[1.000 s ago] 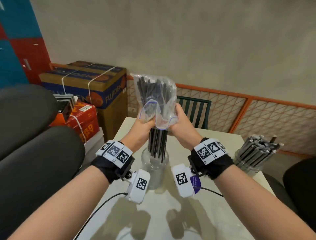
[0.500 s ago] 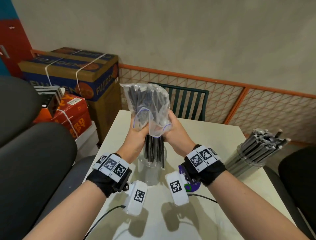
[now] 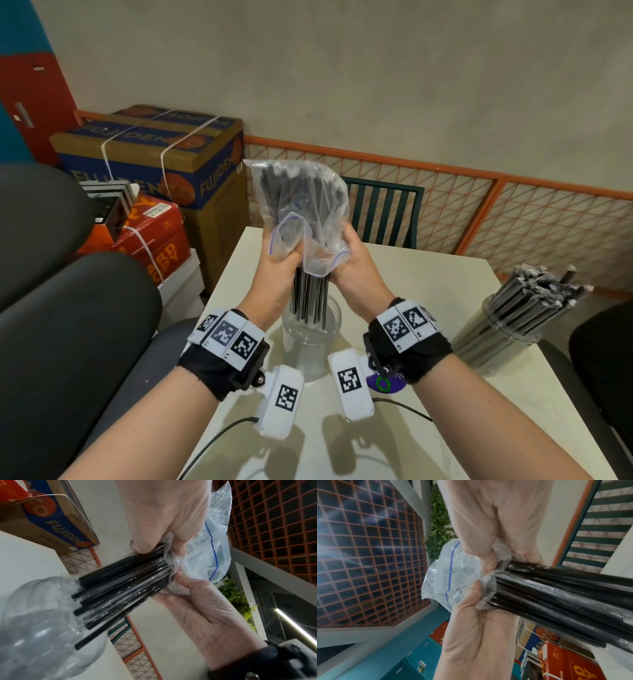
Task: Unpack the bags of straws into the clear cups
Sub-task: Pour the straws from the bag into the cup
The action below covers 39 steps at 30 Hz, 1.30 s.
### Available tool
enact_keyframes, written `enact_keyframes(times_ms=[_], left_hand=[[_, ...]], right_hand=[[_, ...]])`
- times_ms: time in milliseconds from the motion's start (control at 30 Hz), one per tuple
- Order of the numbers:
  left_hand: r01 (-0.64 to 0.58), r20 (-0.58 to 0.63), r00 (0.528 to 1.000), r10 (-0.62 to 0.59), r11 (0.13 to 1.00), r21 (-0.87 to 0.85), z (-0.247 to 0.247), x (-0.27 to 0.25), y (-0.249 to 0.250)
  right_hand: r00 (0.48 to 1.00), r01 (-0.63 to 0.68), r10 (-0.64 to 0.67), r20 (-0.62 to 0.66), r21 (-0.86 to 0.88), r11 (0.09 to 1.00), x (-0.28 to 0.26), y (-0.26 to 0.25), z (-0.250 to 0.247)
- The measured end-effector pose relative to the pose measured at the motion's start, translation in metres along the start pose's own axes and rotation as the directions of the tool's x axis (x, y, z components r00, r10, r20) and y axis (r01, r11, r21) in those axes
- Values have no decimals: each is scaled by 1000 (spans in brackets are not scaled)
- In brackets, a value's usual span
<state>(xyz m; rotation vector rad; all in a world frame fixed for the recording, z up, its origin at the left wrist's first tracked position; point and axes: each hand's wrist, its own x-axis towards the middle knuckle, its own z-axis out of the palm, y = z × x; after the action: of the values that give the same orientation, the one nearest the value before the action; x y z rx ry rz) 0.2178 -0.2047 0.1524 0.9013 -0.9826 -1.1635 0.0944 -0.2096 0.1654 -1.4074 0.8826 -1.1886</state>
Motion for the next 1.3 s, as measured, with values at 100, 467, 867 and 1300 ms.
enact_keyframes(times_ms=[100, 467, 867, 1300], left_hand=[[20, 6, 1000, -20, 1000, 5, 4, -5, -10], [-33, 7, 999, 33, 985, 168, 21, -13, -14], [198, 320, 872, -371, 864, 462, -24, -13, 6], [59, 285, 931, -229, 862, 503, -5, -18, 74]], right_hand=[[1000, -7, 7, -17, 7, 1000, -7, 11, -6], [998, 14, -10, -59, 69, 998, -20, 19, -24], [999, -40, 45, 15, -231, 972, -17, 28, -41], [962, -56, 169, 215, -448, 892, -15, -35, -52]])
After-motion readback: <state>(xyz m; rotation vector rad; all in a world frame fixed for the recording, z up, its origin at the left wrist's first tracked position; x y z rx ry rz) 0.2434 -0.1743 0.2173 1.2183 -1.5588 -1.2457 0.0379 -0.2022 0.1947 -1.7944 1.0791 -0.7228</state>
